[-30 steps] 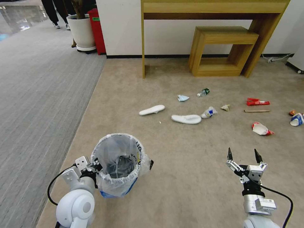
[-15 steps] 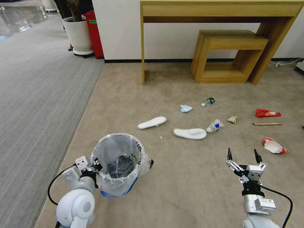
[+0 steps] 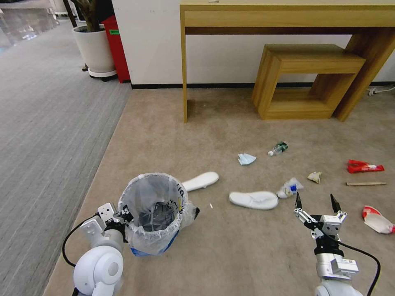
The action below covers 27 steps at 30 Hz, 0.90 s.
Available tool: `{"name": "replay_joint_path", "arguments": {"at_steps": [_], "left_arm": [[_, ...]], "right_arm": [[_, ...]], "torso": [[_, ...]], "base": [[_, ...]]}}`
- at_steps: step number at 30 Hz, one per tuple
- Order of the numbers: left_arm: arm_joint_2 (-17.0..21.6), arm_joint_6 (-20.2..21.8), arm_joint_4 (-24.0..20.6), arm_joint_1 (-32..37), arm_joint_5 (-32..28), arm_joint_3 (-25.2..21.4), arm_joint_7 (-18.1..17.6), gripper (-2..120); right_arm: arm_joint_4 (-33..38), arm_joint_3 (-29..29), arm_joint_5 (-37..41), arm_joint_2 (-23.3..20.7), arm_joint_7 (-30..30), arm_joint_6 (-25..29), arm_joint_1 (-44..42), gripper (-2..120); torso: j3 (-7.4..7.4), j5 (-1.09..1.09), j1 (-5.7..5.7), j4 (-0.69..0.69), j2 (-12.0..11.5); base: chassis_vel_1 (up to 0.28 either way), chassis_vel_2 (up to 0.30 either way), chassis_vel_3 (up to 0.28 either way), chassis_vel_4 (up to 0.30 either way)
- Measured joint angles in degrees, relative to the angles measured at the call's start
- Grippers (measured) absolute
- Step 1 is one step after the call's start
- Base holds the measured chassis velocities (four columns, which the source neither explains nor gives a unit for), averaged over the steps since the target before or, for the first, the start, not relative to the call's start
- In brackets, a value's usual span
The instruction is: Pick up the trash bin and place the garbage on the floor into it.
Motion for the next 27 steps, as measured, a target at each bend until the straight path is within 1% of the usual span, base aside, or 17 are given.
{"name": "replay_joint_path", "arguments": {"at_steps": [3,6,8,9,11,12,14,17,27], "left_arm": [[0.02,-0.13,-0.15,0.13,0.09,-0.04,-0.01,1],[0.03,-0.22,-0.34,0.27,0.13,-0.04,0.00,1],[0.05,-0.26,-0.37,0.29,0.16,-0.05,0.00,1],[0.09,-0.26,-0.37,0.29,0.17,-0.06,0.00,1],[0.13,-0.29,-0.37,0.28,0.19,-0.08,0.00,1],[0.16,-0.36,-0.37,0.23,0.18,-0.08,0.00,1],[0.18,-0.35,-0.34,0.19,0.15,-0.07,0.00,1],[0.18,-0.37,-0.19,-0.02,0.14,-0.08,0.00,1],[0.09,-0.37,0.39,-0.35,0.12,0.13,-0.04,1]], "right_arm": [[0.06,0.00,-0.08,0.06,0.03,0.10,-0.06,99],[0.09,-0.07,-0.16,0.13,0.10,0.26,-0.08,99],[0.10,-0.14,-0.22,0.18,0.11,0.42,-0.05,99],[0.09,-0.23,-0.27,0.22,0.08,0.45,0.03,99],[0.08,-0.26,-0.28,0.23,0.07,0.45,0.08,99],[0.01,-0.30,-0.31,0.25,0.11,0.47,0.21,99],[-0.06,-0.36,-0.34,0.27,0.13,0.51,0.34,100],[-0.13,-0.41,-0.44,0.27,0.13,0.67,0.52,100],[-0.38,-0.49,-0.39,0.02,-0.32,1.02,0.86,100]], "torso": [[0.00,-0.04,0.00,0.00,0.00],[0.00,0.00,0.00,-0.01,0.00],[0.00,-0.05,0.00,-0.01,0.00],[0.00,0.01,0.00,0.00,0.00],[0.00,0.01,0.00,0.00,0.00],[0.00,-0.04,0.00,0.00,0.00],[0.00,-0.02,0.01,0.00,0.00],[0.00,-0.02,0.01,-0.01,0.00],[-0.01,-0.02,-0.01,0.00,0.00]], "base": [[-0.208,0.230,0.213,-0.228],[-0.214,0.216,0.197,-0.199],[-0.197,0.178,0.203,-0.187],[-0.156,0.171,0.162,-0.166],[-0.156,0.171,0.160,-0.166],[-0.156,0.172,0.148,-0.108],[-0.127,0.146,0.148,-0.099],[-0.094,0.098,0.048,-0.074],[0.000,0.000,0.000,0.000]]}}
